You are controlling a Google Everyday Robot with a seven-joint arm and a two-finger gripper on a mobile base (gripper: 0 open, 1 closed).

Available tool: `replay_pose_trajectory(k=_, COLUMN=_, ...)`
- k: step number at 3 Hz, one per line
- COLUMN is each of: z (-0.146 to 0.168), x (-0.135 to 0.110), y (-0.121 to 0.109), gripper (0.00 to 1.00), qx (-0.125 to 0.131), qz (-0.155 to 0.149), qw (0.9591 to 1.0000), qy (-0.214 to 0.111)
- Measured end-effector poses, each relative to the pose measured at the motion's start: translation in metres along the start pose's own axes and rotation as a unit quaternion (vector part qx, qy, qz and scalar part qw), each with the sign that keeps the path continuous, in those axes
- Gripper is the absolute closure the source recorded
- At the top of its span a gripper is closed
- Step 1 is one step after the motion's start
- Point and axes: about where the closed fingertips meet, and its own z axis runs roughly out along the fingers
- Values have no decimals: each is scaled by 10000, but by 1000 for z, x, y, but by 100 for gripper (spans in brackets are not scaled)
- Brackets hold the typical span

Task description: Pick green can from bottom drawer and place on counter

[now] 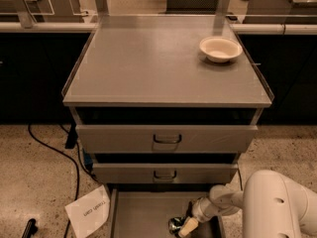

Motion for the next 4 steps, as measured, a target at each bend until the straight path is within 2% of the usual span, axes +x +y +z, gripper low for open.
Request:
replay_pose_trajectory(k=2, z=11, x=-9, y=-6, gripper=0, qx=146, qz=-173, qw=9997, qy=6)
replay_pose_trajectory(k=4, z=23, x=-5, y=6, gripper=0, qx=288, qz=-94, qw=9995, qy=10)
